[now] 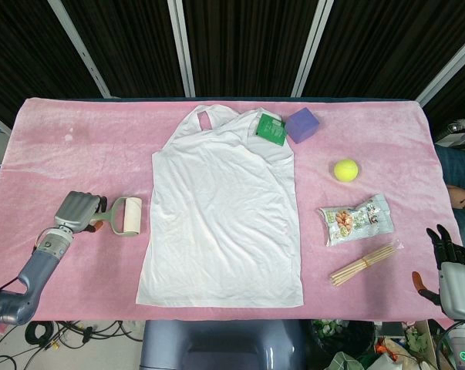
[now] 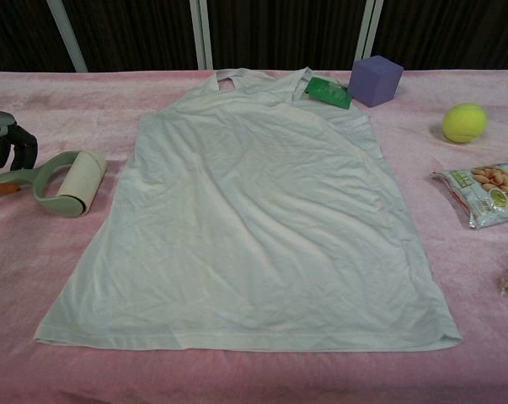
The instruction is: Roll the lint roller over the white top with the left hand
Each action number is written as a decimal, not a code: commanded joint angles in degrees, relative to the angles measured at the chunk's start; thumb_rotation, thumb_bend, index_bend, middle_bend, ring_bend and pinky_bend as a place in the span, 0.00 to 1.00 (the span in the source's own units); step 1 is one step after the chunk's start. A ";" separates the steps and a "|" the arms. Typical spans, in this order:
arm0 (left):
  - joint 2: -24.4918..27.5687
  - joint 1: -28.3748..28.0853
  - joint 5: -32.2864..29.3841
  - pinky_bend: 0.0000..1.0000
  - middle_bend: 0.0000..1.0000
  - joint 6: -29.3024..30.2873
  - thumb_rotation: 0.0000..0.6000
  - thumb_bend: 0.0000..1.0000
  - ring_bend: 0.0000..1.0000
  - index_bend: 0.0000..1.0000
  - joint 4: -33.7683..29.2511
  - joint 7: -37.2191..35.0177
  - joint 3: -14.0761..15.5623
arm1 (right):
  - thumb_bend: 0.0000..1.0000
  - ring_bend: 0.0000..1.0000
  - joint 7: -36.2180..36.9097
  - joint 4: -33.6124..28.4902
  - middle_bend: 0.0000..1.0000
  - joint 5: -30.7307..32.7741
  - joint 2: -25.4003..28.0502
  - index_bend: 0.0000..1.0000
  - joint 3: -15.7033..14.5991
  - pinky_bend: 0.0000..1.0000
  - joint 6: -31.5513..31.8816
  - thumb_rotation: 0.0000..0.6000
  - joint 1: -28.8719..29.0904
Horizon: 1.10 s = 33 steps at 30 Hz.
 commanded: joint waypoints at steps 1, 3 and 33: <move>-0.38 0.09 0.35 0.60 0.59 0.01 1.00 0.42 0.47 0.58 0.62 -0.50 0.15 | 0.29 0.17 0.01 0.00 0.00 0.02 0.00 0.02 0.01 0.15 0.02 1.00 -0.01; -0.52 0.14 0.48 0.60 0.59 0.00 1.00 0.42 0.47 0.58 0.90 -0.79 0.20 | 0.29 0.17 0.01 0.01 0.00 0.05 0.01 0.02 0.02 0.15 0.04 1.00 -0.02; -0.85 1.04 3.33 0.61 0.60 2.10 1.00 0.42 0.48 0.60 2.63 -5.67 0.16 | 0.29 0.17 -0.15 0.13 0.00 -0.10 0.02 0.02 -0.08 0.15 -0.09 1.00 0.05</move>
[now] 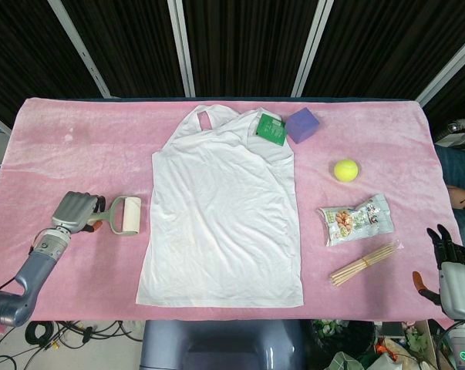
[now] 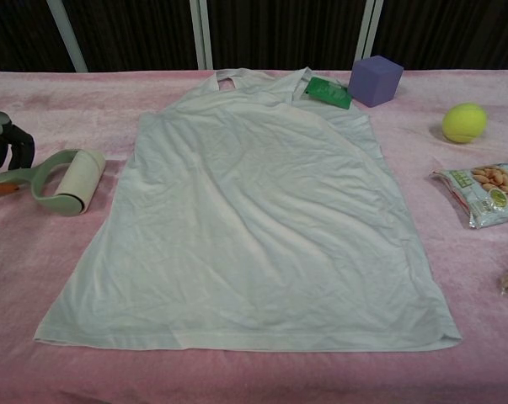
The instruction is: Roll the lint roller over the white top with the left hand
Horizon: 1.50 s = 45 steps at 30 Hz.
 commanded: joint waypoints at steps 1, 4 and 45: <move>-0.03 0.24 0.35 0.61 0.60 0.67 1.00 0.42 0.48 0.60 -0.05 -0.93 -0.16 | 0.29 0.17 -0.04 0.02 0.00 -0.10 0.05 0.02 -0.08 0.15 -0.09 1.00 0.03; 0.20 0.62 1.11 0.61 0.61 1.97 1.00 0.46 0.48 0.60 -0.09 -2.14 -0.25 | 0.29 0.17 -0.05 0.01 0.00 -0.14 0.04 0.02 -0.06 0.15 -0.01 1.00 0.02; 4.95 -16.55 -13.90 0.62 0.63 -13.31 1.00 0.47 0.50 0.64 -22.82 17.07 -6.73 | 0.29 0.17 -0.09 -0.16 0.00 0.28 0.06 0.02 0.04 0.15 0.04 1.00 -0.08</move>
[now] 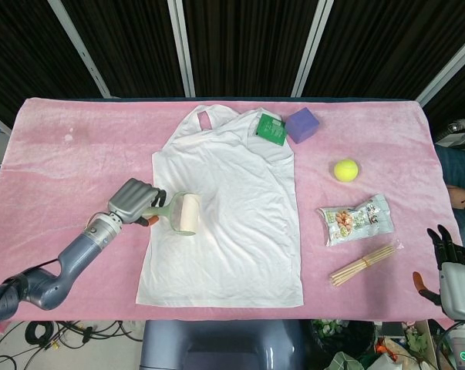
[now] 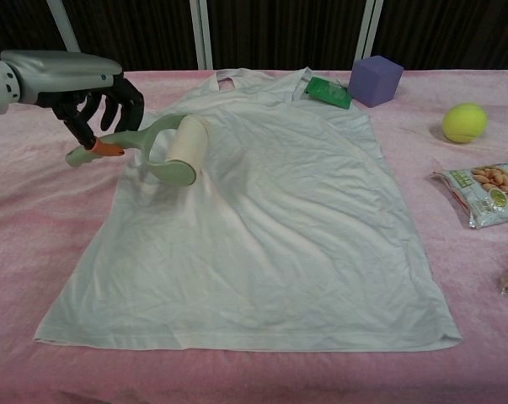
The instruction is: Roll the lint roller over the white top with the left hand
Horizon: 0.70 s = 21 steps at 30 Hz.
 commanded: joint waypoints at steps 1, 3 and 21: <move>-1.38 -4.23 -8.69 0.62 0.63 -4.65 1.00 0.47 0.50 0.64 -0.41 6.98 0.15 | 0.29 0.17 0.08 -0.01 0.00 0.11 0.00 0.02 0.05 0.15 0.00 1.00 -0.02; -2.08 -5.77 -12.63 0.62 0.64 -4.90 1.00 0.47 0.50 0.64 -0.03 10.41 1.02 | 0.29 0.17 0.18 0.00 0.00 0.26 0.03 0.02 0.10 0.15 -0.05 1.00 -0.01; -8.58 -11.03 -23.72 0.64 0.65 0.11 1.00 0.47 0.51 0.66 2.61 21.45 4.66 | 0.29 0.17 0.55 -0.19 0.00 0.43 0.13 0.02 0.20 0.15 -0.20 1.00 0.03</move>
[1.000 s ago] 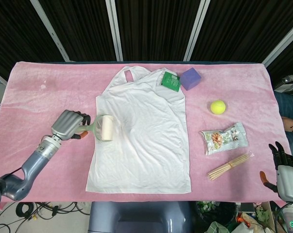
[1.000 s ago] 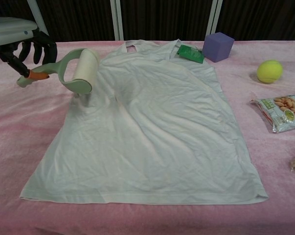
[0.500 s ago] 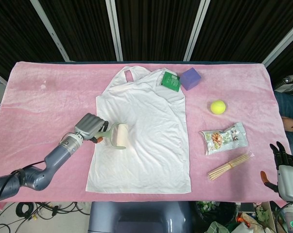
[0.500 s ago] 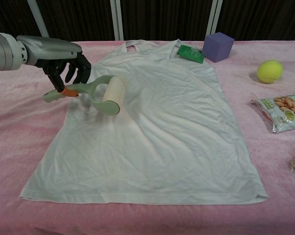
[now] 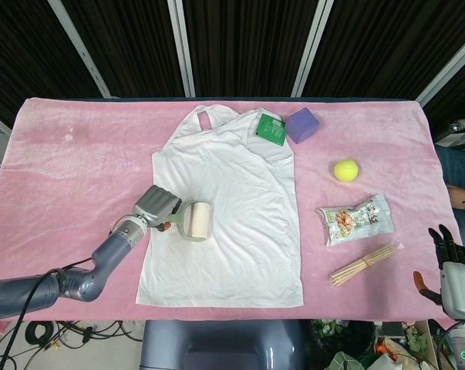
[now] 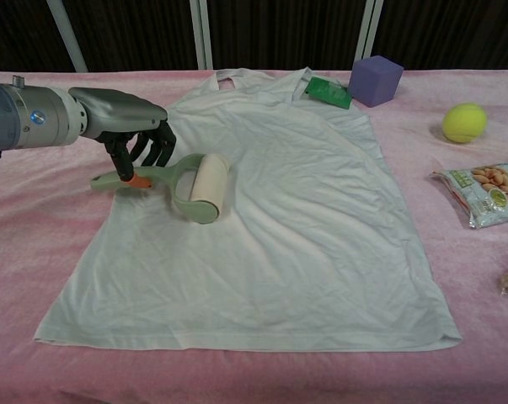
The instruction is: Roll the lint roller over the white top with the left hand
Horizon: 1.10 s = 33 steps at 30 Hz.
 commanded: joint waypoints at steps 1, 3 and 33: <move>-1.08 -0.93 -0.63 0.64 0.65 0.53 1.00 0.47 0.51 0.66 0.39 0.71 -0.18 | 0.29 0.17 0.03 -0.01 0.00 -0.03 0.02 0.02 -0.01 0.15 0.00 1.00 0.00; -1.84 -1.44 -0.57 0.65 0.65 1.10 1.00 0.47 0.52 0.66 0.38 1.01 -0.45 | 0.29 0.17 0.10 0.01 0.00 0.00 0.04 0.02 0.02 0.15 0.00 1.00 0.00; -8.96 -13.19 -17.60 0.65 0.65 4.52 1.00 0.47 0.52 0.66 1.75 12.35 -0.22 | 0.29 0.17 0.24 0.06 0.00 -0.21 0.17 0.02 -0.04 0.15 0.23 1.00 -0.13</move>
